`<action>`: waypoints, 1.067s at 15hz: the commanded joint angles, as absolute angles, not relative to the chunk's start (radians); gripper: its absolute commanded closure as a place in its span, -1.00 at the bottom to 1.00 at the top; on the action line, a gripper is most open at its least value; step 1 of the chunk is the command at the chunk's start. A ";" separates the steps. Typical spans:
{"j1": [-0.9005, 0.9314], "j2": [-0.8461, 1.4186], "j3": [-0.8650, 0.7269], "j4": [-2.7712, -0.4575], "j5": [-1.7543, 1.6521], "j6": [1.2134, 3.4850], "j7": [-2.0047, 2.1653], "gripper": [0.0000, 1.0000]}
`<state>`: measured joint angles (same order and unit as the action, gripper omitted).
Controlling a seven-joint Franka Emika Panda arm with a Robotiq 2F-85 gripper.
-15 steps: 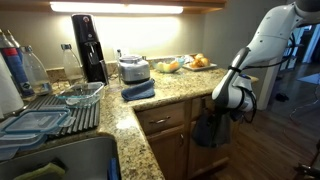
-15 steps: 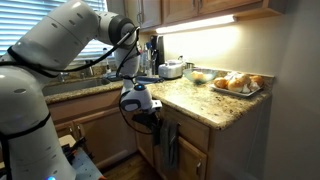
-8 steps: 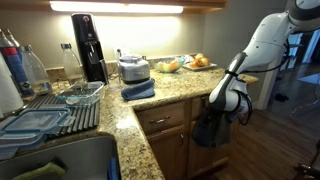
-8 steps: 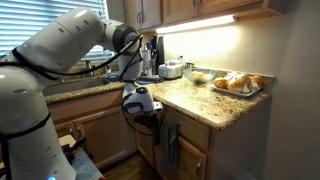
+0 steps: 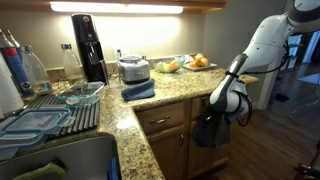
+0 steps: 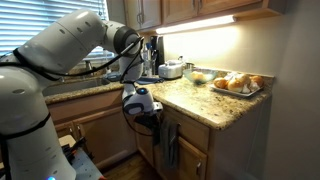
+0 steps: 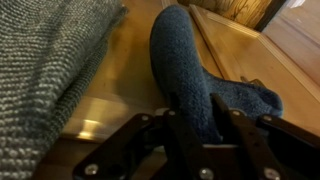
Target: Take the oven mitt off the hook and put it on the table
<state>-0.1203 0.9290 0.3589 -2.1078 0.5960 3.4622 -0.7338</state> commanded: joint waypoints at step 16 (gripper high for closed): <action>-0.422 0.744 0.567 -2.427 0.331 3.449 -0.479 0.85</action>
